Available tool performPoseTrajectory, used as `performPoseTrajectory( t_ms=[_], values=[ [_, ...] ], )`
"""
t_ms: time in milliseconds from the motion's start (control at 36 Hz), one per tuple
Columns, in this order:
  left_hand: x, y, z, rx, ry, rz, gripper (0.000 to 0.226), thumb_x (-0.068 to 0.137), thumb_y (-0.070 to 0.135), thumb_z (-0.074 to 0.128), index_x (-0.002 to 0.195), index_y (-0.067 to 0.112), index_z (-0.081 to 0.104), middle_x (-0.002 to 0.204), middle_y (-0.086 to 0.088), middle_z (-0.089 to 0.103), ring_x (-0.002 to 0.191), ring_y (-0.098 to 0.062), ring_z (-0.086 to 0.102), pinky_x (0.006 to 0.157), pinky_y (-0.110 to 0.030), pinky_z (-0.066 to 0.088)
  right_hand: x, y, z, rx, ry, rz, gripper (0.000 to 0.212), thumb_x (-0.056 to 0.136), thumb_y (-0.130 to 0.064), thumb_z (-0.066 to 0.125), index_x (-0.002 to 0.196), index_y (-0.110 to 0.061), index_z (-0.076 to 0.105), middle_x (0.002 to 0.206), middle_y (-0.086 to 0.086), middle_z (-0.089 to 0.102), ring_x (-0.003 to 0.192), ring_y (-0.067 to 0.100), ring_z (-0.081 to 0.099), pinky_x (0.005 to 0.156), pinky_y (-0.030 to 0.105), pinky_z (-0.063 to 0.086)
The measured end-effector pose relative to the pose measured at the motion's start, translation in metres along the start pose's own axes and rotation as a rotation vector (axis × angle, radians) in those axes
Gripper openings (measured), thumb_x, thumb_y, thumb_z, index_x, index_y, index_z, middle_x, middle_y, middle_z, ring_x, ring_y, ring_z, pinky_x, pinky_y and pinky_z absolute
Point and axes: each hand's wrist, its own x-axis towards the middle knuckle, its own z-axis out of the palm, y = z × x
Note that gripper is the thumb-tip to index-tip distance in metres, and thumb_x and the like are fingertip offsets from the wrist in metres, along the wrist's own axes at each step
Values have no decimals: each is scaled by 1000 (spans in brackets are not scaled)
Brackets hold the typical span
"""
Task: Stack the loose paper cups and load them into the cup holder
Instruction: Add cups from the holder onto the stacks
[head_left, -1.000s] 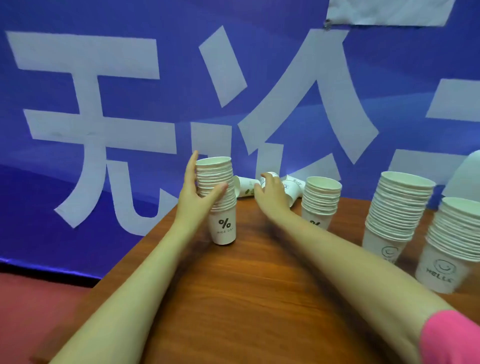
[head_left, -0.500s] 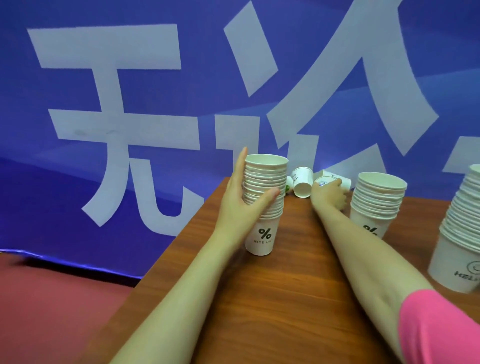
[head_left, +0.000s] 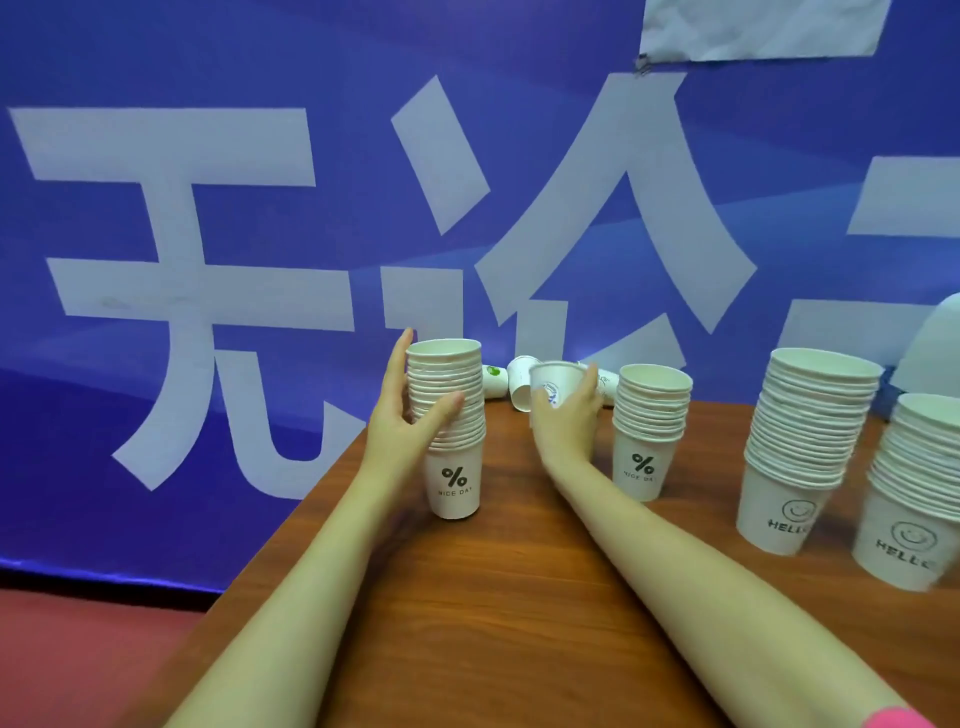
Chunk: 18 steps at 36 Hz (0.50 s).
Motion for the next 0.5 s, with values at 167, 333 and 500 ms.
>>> performPoseTrajectory(
  t_ms=[167,333,500],
  values=[
    [1,-1,-2,-13,-54,-12,85,78,37,72,146,45,22,146,12,44,127,1,47,90,-8,46,-19,-83,-31,615,-159,-270,63,94,-16,59,148,-19,27,132,-5,46,116,10,53,87,16,49],
    [0,-2,-2,-32,-70,-14,81,77,41,67,146,40,25,137,19,49,121,11,49,87,-9,46,-23,-139,-39,708,-395,-424,61,81,-28,63,135,-22,36,121,3,53,95,6,60,67,21,54],
    [3,0,-1,-62,-69,-19,66,87,37,59,147,21,35,136,-3,57,123,-18,57,101,-44,49,-30,-99,-23,341,-603,-480,63,79,-37,67,135,-29,40,124,0,57,108,15,62,91,36,53]
  ],
)
